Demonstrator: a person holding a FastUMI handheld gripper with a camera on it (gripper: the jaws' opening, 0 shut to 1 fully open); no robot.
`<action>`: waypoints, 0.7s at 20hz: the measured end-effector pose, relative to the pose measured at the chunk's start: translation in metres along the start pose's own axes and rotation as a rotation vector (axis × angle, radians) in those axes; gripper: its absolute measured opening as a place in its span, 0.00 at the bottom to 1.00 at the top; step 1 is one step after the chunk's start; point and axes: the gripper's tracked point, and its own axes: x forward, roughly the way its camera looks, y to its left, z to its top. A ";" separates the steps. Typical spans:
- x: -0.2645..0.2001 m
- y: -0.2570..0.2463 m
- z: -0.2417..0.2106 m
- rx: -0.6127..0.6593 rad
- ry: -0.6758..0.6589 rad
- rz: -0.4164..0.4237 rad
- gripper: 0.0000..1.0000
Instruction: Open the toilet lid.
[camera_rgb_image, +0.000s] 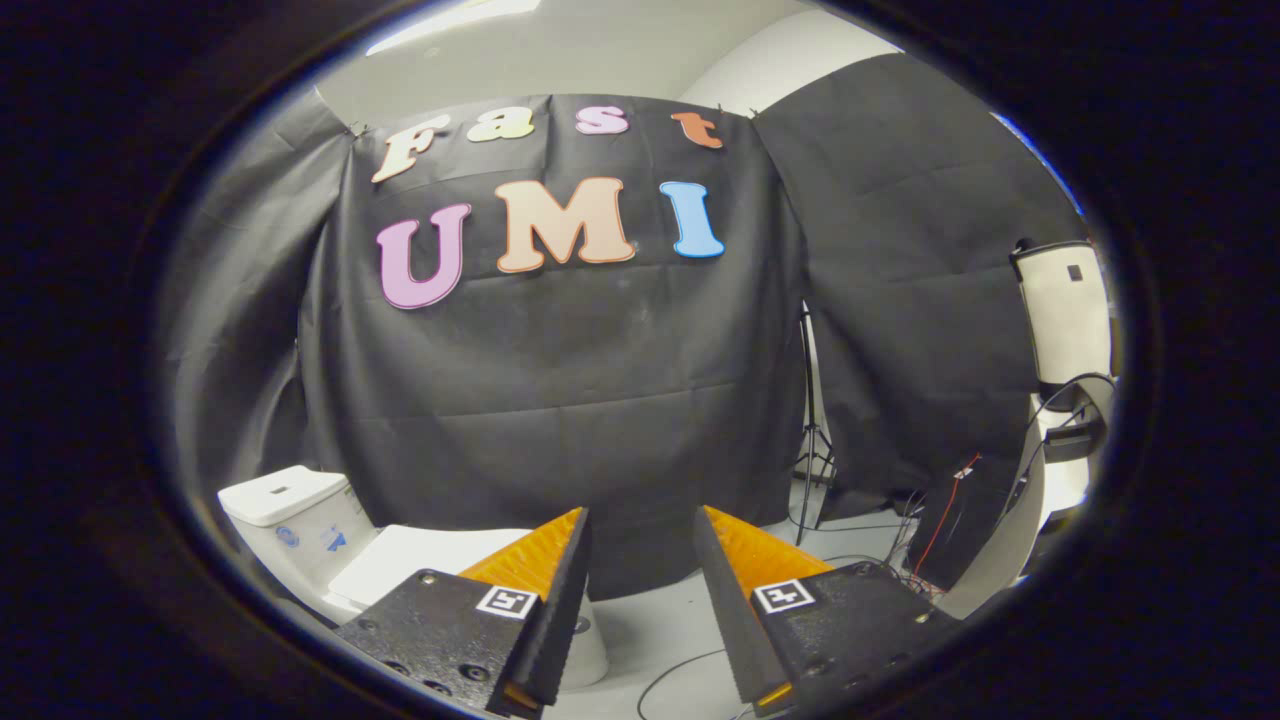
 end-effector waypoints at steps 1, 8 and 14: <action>-0.001 0.001 0.000 -0.003 0.000 0.007 0.63; -0.004 -0.004 -0.003 0.019 0.000 0.002 0.55; -0.003 -0.005 -0.006 0.056 0.002 0.006 0.55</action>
